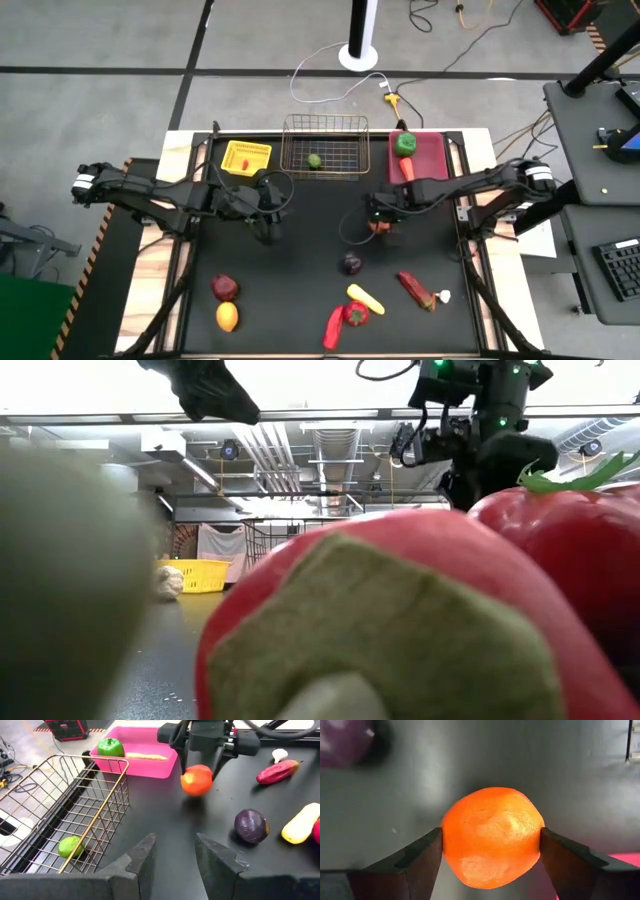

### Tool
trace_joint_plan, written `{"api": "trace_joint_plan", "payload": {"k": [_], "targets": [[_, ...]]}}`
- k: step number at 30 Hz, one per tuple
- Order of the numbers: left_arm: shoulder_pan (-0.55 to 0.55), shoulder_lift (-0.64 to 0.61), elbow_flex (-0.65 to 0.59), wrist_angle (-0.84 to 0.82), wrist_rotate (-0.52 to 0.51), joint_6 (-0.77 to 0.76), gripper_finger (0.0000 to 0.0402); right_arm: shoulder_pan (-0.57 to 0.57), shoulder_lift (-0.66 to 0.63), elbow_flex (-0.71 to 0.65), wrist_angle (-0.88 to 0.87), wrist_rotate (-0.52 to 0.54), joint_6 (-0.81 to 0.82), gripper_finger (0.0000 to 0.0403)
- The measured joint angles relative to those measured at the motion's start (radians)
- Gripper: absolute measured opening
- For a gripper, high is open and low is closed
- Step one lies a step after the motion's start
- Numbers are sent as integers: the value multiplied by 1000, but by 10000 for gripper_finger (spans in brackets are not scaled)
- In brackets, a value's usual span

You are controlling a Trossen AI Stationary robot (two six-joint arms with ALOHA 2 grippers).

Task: Sort produce into baskets
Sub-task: Put the orange into the gold wire basket

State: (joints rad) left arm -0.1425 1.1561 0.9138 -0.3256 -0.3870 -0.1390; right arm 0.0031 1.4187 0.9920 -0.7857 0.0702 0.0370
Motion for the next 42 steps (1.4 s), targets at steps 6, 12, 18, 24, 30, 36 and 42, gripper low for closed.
{"api": "trace_joint_plan", "payload": {"k": [6, 12, 18, 24, 30, 36, 42], "targets": [[0, 0, 0, 6, 1, -2, 119, 38, -20, -8, 71, 0, 33, 297], [0, 0, 0, 44, 4, -3, 119, 73, -56, -76, 246, 8, 50, 297], [0, 0, 0, 127, 5, -16, 119, 82, -96, -190, 573, 11, -9, 295], [0, 0, 0, 222, 4, -55, 119, 84, -132, -276, 856, 10, -101, 295], [-1, 0, 1, 246, -55, -54, 119, 84, -141, -347, 1088, 8, -153, 295], [0, 0, 1, 248, -179, -53, 119, 84, -141, -382, 1183, -19, -186, 295], [0, 0, 2, 269, -243, -53, 119, 84, -141, -393, 1218, -27, -235, 295]]}}
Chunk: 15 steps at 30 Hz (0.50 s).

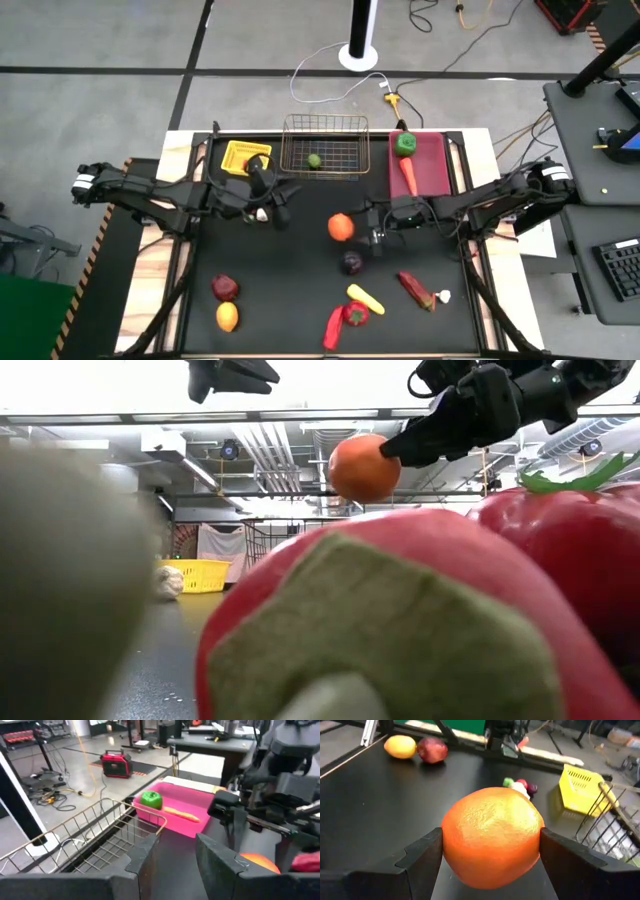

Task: Sort produce into baskets
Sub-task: Put the orange into the gold wire basket

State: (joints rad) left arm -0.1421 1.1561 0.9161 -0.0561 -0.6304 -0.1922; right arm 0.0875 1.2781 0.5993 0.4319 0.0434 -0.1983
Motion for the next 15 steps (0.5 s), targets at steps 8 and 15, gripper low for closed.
{"api": "trace_joint_plan", "payload": {"k": [8, 15], "targets": [[0, 0, 0, 41, -8, 7, 119, 0, 0, -10, 38, -46, -22, 295], [0, 18, 0, 40, -7, 55, 119, -8, 0, -11, 76, -44, -25, 295]]}}
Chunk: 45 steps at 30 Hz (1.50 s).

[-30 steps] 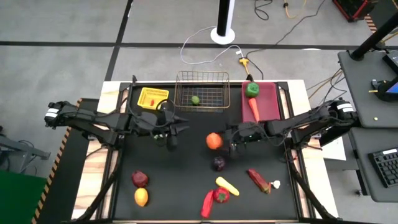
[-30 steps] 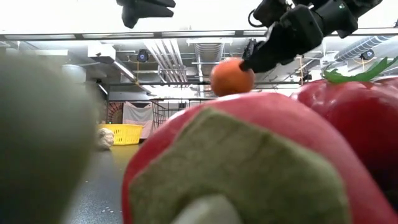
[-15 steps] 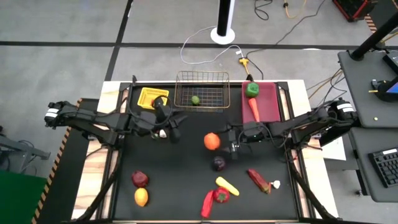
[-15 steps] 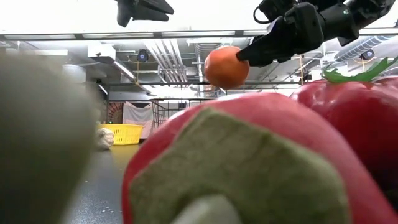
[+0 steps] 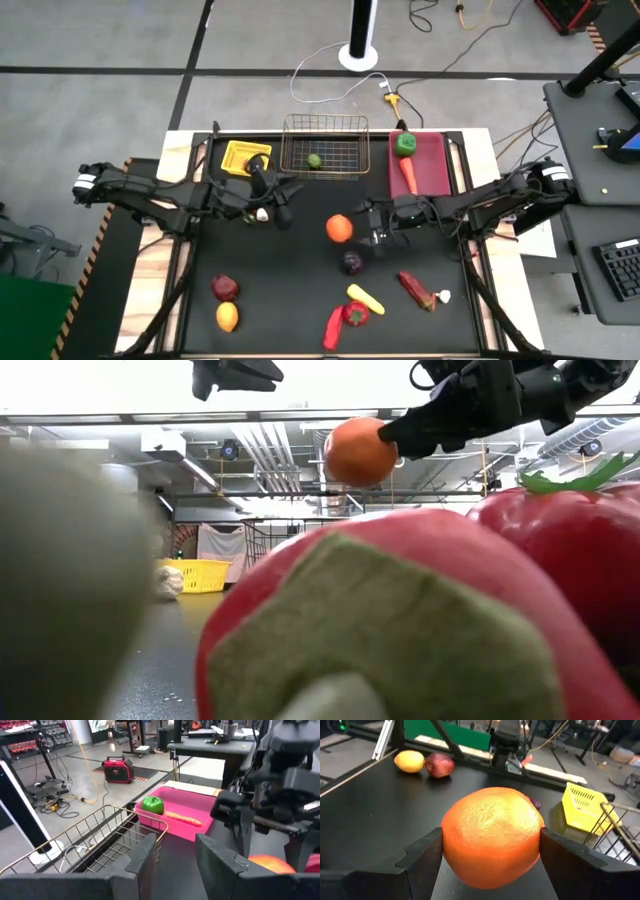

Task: Sort produce into baskets
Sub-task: Put the orange into the gold wire basket

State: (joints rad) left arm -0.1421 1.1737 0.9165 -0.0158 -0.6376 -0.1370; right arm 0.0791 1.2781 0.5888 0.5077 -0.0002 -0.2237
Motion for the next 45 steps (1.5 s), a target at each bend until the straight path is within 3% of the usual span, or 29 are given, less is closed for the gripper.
{"api": "trace_joint_plan", "payload": {"k": [4, 8, 10, 18, 22, 26, 31, 37, 45], "targets": [[0, 35, 0, 10, 44, 20, 119, -21, 0, 0, 50, 3, 0, 295], [0, 105, 0, 18, 320, 146, 119, -52, 0, 16, 95, 55, -10, 295], [1, 141, 0, 27, 354, 172, 119, -74, 0, 38, 96, 81, -13, 295], [39, 184, 0, 6, 243, 209, 119, -157, 0, 193, -62, 142, 7, 295], [46, 158, 0, -63, 228, 219, 119, -234, 14, 329, -300, 169, 105, 295], [46, 120, 0, -153, 121, 183, 119, -325, 70, 512, -597, 167, 228, 295], [47, 69, 0, -275, 16, 131, 119, -416, 207, 711, -838, 154, 280, 295], [45, 18, 0, -403, 1, 69, 119, -505, 383, 916, -1076, 131, 320, 295], [45, -32, 0, -603, 105, -56, 119, -571, 509, 1002, -1154, 122, 318, 295]]}}
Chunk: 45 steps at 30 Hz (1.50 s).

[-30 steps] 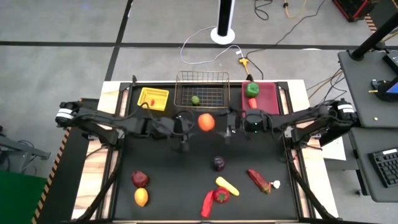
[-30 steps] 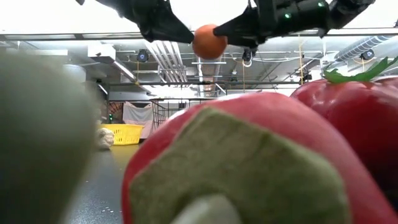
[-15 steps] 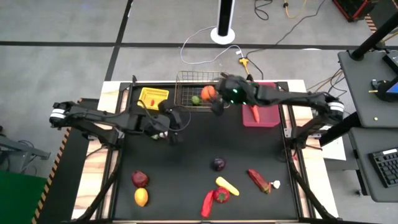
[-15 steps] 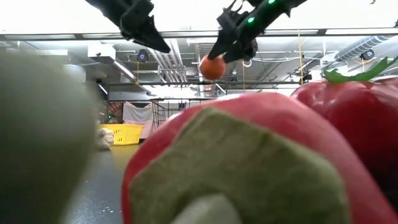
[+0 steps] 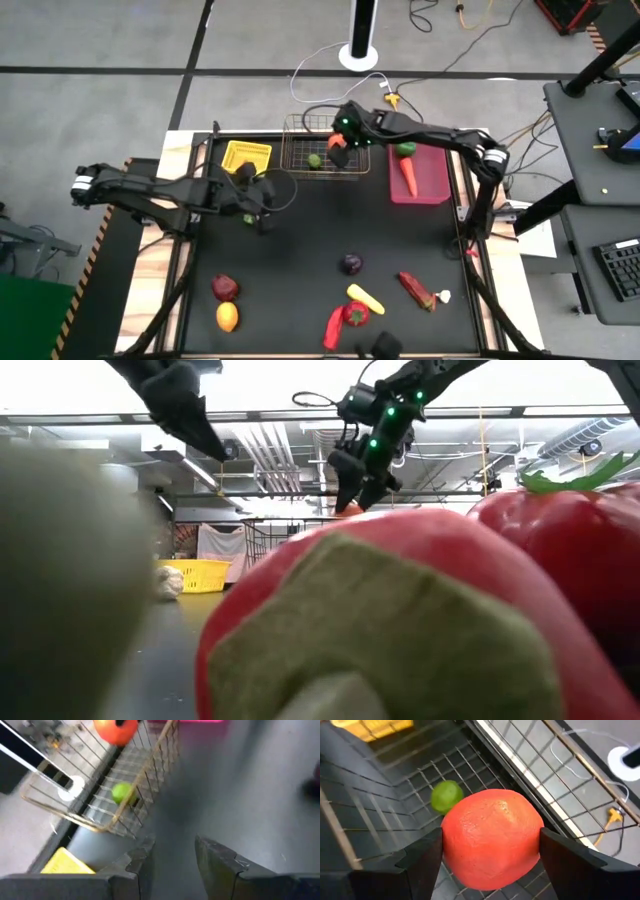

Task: Sort produce into baskets
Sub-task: Put the orange into the gold wire basket

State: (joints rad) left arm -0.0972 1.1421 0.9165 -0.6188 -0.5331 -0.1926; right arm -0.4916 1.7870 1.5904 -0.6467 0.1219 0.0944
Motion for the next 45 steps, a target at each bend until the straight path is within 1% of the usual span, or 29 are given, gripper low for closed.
{"api": "trace_joint_plan", "payload": {"k": [3, 8, 13, 17, 21, 30, 40, 45], "targets": [[0, -14, 0, -49, 26, -26, 119, -15, 16, 0, -6, 0, 0, 295], [0, -23, 0, -96, 27, -38, 119, -40, 22, 3, 7, -3, 1, 295], [0, -24, 0, -94, 27, -36, 119, -57, 44, 3, 50, -50, 16, 295], [0, -24, 0, -91, 23, -35, 119, -60, 71, 5, 97, -66, 18, 295], [0, -24, 0, -92, 22, -35, 119, -61, 91, 5, 105, -99, 18, 298], [0, -24, 0, -89, 19, -34, 119, -62, 97, 4, 105, -104, 19, 300], [0, -24, 0, -84, 19, -34, 119, -62, 97, 4, 98, -104, 19, 325], [0, -24, 0, -78, 19, -34, 119, -62, 97, 4, 98, -104, 17, 321]]}}
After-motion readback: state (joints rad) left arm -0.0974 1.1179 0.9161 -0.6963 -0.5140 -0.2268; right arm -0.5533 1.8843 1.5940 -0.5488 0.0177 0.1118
